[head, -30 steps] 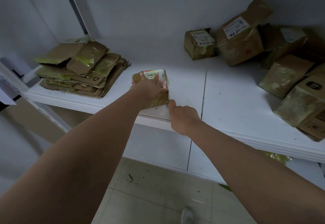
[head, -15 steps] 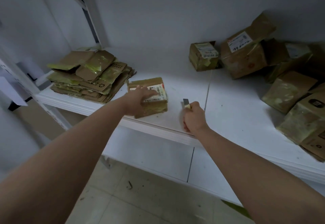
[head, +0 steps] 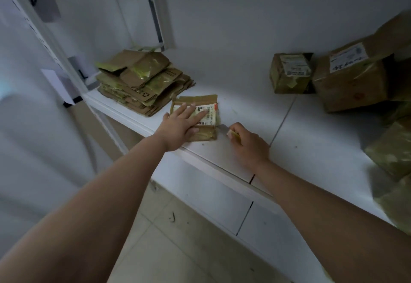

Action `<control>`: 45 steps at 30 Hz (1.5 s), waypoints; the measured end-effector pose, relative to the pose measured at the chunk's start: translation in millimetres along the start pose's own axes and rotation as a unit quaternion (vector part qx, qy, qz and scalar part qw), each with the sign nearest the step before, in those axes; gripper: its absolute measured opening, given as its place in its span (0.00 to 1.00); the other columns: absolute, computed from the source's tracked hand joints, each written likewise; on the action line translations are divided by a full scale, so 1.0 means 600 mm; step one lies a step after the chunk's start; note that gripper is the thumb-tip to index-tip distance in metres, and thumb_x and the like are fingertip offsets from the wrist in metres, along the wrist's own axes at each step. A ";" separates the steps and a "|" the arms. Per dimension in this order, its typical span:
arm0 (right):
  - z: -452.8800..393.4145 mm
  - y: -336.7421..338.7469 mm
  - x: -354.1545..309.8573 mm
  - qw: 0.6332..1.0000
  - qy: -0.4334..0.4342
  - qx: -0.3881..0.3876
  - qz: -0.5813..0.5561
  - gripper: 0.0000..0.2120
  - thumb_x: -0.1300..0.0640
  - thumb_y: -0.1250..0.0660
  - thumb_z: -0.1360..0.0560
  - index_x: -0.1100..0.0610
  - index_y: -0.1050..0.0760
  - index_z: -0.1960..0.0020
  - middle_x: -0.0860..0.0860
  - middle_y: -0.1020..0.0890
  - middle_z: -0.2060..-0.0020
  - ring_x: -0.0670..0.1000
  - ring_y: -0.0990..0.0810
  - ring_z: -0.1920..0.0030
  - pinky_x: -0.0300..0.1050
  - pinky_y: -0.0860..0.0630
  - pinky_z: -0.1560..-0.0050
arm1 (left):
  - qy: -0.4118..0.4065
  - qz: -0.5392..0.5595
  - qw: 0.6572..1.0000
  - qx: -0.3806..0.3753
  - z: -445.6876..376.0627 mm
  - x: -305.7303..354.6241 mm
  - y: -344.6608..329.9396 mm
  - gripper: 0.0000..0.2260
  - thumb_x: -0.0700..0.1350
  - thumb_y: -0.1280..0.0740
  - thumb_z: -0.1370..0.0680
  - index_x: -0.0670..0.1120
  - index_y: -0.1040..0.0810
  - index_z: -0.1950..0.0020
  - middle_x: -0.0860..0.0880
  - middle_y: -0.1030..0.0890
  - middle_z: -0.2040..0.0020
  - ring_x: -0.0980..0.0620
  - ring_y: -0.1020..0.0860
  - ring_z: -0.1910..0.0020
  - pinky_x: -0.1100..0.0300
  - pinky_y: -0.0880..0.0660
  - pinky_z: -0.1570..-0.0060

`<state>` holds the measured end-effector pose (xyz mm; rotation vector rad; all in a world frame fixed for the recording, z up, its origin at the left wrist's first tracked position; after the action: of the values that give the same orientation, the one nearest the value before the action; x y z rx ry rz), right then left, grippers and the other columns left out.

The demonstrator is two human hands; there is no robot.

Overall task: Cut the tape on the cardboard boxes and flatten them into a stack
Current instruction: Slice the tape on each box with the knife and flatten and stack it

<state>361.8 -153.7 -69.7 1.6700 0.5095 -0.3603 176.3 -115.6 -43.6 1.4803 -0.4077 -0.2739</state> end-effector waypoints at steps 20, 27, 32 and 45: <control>-0.006 -0.019 -0.016 0.985 0.130 -0.031 0.105 0.09 0.58 0.46 0.20 0.54 0.33 0.42 0.56 0.18 0.56 0.62 0.20 0.57 0.45 0.33 0.64 | 0.029 0.033 0.999 -0.018 -0.010 -0.016 -0.012 0.26 0.48 0.45 0.16 0.62 0.58 0.27 0.50 0.51 0.20 0.46 0.56 0.22 0.36 0.49 0.28; 0.012 0.004 0.000 0.994 0.095 0.048 0.022 0.09 0.52 0.47 0.19 0.55 0.32 0.44 0.55 0.18 0.56 0.62 0.20 0.57 0.47 0.30 0.61 | 0.103 0.039 0.994 -0.028 -0.005 0.016 -0.003 0.25 0.47 0.47 0.16 0.57 0.52 0.21 0.48 0.53 0.20 0.44 0.57 0.22 0.39 0.47 0.27; 0.019 0.014 -0.001 0.989 0.111 0.091 0.023 0.14 0.53 0.35 0.25 0.56 0.26 0.41 0.56 0.18 0.59 0.61 0.20 0.57 0.48 0.25 0.60 | 0.105 0.018 0.994 -0.033 0.007 0.031 0.032 0.25 0.44 0.39 0.19 0.51 0.42 0.22 0.45 0.40 0.23 0.44 0.42 0.24 0.51 0.42 0.28; 0.039 -0.015 -0.057 0.931 0.345 0.084 0.084 0.18 0.61 0.38 0.32 0.55 0.20 0.45 0.48 0.18 0.48 0.53 0.20 0.67 0.41 0.28 0.76 | 0.033 -0.132 0.990 0.035 0.018 0.052 0.034 0.20 0.47 0.46 0.18 0.49 0.35 0.25 0.48 0.28 0.30 0.46 0.29 0.32 0.52 0.29 0.41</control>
<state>329.2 -179.8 -63.7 1.9785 0.8595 0.3433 198.2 -137.0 -19.7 1.6096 -0.1678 -0.4230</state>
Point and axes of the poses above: each hand's wrist, its own z-axis away from the middle knuckle, its own y-axis out of the back of the hand, x = y × z, the point moved 7 cm from there along -z, towards the middle knuckle
